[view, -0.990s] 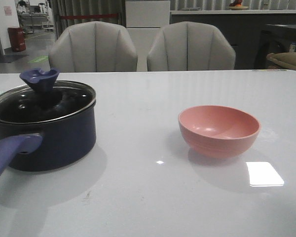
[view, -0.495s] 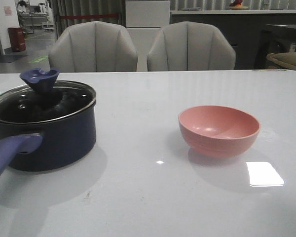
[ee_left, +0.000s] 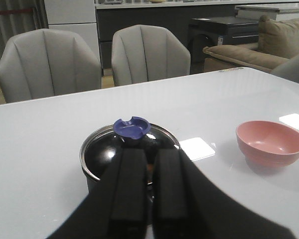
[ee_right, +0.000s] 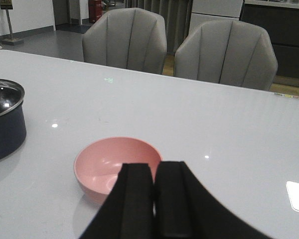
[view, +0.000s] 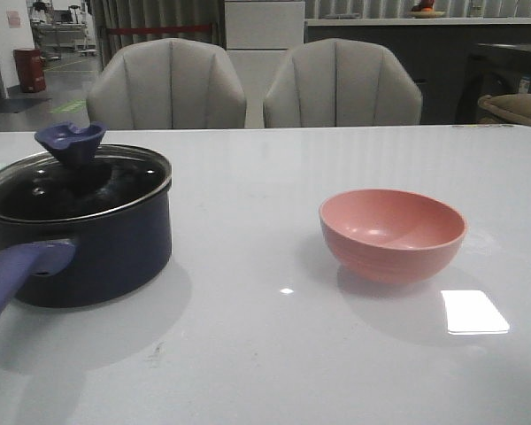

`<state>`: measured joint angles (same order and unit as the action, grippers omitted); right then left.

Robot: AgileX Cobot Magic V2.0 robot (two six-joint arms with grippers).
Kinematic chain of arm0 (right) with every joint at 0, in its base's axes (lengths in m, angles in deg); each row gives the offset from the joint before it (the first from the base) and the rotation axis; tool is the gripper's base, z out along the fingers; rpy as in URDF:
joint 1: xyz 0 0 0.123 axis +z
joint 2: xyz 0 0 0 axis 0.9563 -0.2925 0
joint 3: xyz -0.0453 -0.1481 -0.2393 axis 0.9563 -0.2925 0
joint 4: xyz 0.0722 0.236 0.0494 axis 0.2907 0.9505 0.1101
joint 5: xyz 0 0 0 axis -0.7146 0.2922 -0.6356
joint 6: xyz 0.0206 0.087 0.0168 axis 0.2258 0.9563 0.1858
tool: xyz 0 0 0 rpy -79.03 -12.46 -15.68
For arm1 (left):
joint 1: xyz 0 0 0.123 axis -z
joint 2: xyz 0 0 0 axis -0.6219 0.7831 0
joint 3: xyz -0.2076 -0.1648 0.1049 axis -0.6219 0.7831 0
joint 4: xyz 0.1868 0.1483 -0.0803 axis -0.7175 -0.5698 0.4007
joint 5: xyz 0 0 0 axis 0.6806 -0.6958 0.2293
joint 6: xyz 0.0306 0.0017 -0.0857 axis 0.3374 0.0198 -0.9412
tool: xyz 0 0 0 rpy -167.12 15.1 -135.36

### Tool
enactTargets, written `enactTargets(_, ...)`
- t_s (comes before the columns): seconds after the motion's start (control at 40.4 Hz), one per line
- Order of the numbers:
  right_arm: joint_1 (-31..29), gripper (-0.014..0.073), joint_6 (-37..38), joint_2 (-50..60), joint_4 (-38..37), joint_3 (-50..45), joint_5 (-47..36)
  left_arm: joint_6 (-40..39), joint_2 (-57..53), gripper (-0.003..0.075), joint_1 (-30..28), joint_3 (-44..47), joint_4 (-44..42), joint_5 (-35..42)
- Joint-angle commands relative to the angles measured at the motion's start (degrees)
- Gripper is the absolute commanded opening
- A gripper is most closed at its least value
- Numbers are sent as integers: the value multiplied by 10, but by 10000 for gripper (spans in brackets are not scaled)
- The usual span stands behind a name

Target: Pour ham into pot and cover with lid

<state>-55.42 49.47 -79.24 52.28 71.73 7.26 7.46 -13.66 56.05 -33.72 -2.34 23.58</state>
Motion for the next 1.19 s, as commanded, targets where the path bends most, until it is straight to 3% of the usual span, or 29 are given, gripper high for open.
enactTargets(0.0,1,160,-2,-3,3,16,-48,-1,7,132,5,-14,11,49)
enactTargets(0.173,1,160,-2,-3,3,16,-48,-1,7,132,5,-10,11,53)
enactTargets(0.223,1,160,-2,-3,3,16,-48,-1,7,132,1,2,-26,74)
enactTargets(0.446,1,160,-2,-3,3,16,-48,-21,-7,132,-109,105,-44,220)
enactTargets(0.569,1,160,-2,-3,3,16,-48,-87,-16,132,-159,157,-63,259)
enactTargets(0.767,1,160,-2,-3,3,16,-48,-134,-16,132,-165,204,-84,309)
enactTargets(1.164,1,160,-2,-3,3,16,-48,-134,-15,132,-166,204,-84,311)
